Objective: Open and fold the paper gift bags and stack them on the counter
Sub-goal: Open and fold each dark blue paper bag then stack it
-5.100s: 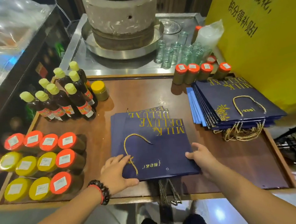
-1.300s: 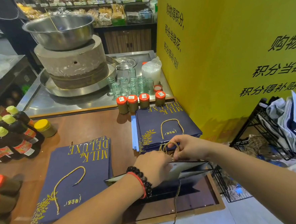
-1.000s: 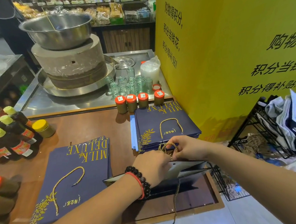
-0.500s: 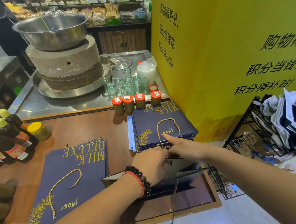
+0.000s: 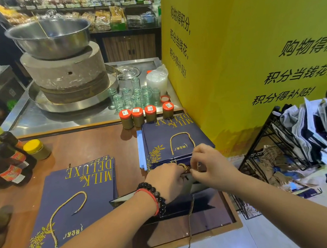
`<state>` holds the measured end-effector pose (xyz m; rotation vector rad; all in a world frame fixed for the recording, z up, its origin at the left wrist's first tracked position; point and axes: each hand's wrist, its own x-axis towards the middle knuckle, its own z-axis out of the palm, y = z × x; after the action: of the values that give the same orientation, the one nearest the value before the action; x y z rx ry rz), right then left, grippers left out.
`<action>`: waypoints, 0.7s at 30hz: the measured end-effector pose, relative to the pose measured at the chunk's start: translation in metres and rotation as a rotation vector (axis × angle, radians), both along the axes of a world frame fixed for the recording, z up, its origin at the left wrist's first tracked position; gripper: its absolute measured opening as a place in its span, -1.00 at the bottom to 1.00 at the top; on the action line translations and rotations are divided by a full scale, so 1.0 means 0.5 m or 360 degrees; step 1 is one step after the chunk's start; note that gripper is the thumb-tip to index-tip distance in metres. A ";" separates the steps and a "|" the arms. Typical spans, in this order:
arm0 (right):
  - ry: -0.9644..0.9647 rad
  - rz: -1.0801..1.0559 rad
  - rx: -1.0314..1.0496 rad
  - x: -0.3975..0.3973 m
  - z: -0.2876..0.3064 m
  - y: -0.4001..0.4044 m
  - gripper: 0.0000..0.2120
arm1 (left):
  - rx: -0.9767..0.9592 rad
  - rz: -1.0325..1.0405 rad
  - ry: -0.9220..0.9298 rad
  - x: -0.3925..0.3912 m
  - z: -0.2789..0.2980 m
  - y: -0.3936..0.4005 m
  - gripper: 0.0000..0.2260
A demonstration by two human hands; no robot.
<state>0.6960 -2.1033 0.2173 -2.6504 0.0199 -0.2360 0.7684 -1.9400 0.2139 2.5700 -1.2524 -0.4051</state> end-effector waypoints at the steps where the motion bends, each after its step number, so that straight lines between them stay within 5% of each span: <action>1: -0.0079 0.0025 -0.0071 -0.008 -0.003 0.005 -0.83 | -0.0014 0.0014 0.0010 0.002 -0.002 -0.001 -0.86; 4: 0.0141 -0.0076 -0.0282 -0.017 -0.006 0.024 -0.65 | -0.0043 0.0046 0.0034 0.008 -0.009 -0.004 -0.86; 10: 0.0553 -0.0276 -0.0469 -0.005 -0.013 0.058 -0.66 | -0.0036 0.0022 0.0102 0.008 -0.006 -0.004 -0.86; 21: 0.0393 -0.0319 -0.0306 -0.010 -0.023 0.070 -0.73 | 0.0034 0.0081 0.0101 0.018 -0.015 -0.004 -0.88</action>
<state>0.6907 -2.0685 0.2056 -2.8542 0.3615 0.0278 0.7776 -1.9420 0.2065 2.5795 -1.1645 -0.4879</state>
